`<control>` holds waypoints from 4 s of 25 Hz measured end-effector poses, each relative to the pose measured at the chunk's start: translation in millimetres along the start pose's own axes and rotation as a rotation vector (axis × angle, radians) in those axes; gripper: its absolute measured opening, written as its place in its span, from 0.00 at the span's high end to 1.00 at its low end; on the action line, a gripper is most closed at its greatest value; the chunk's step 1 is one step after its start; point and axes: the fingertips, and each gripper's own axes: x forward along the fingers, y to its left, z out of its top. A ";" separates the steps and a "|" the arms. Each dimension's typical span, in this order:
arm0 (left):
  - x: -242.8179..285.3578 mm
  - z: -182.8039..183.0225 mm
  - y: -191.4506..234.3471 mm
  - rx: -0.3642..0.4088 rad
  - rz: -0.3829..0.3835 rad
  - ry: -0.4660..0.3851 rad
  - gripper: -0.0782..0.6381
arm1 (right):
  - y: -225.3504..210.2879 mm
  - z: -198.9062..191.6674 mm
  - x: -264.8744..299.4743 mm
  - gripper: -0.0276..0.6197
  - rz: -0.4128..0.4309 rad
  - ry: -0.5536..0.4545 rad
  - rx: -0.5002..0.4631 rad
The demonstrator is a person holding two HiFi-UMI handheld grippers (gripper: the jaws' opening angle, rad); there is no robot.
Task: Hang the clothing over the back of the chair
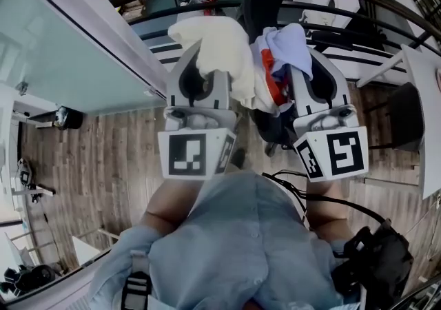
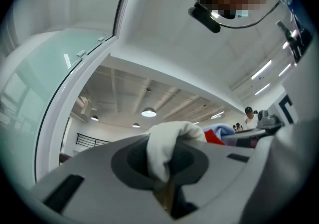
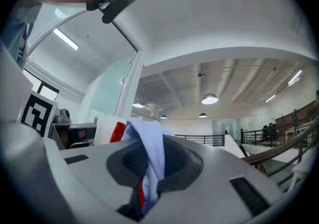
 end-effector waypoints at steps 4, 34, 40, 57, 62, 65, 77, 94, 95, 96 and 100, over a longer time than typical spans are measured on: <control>40.0 16.0 18.0 -0.024 -0.036 -0.039 0.82 | -10.4 18.2 38.3 0.89 -0.010 -0.007 -0.024; 179.1 -79.7 102.7 0.024 -0.030 0.054 0.82 | -152.1 -68.0 118.1 0.89 -0.219 0.124 0.024; 139.3 -120.8 117.7 -0.019 0.019 0.151 0.82 | -127.7 -104.3 97.1 0.89 -0.208 0.233 0.036; 65.5 -167.3 36.7 -0.034 -0.184 0.363 0.47 | -94.6 -136.8 58.1 0.66 -0.105 0.324 0.094; 23.9 -148.0 6.5 0.000 -0.165 0.358 0.47 | -81.0 -123.0 28.2 0.66 -0.058 0.295 0.105; 12.4 -120.3 -17.1 0.002 -0.158 0.297 0.47 | -67.9 -108.5 13.2 0.67 -0.030 0.262 0.105; 10.5 -25.8 -92.0 -0.032 -0.214 0.064 0.81 | -27.3 -44.7 -21.6 0.86 -0.033 0.091 0.044; 22.7 -13.4 -108.3 -0.027 -0.203 0.044 0.87 | -29.1 -27.4 -24.5 0.93 -0.076 0.028 -0.014; 23.6 -13.3 -107.6 -0.027 -0.202 0.044 0.87 | -28.7 -26.7 -24.1 0.93 -0.075 0.027 -0.016; 24.4 -12.9 -107.5 -0.028 -0.201 0.042 0.87 | -28.6 -26.2 -23.9 0.94 -0.075 0.026 -0.019; 27.3 -14.1 -110.4 -0.029 -0.201 0.041 0.87 | -31.0 -26.6 -24.4 0.94 -0.076 0.025 -0.037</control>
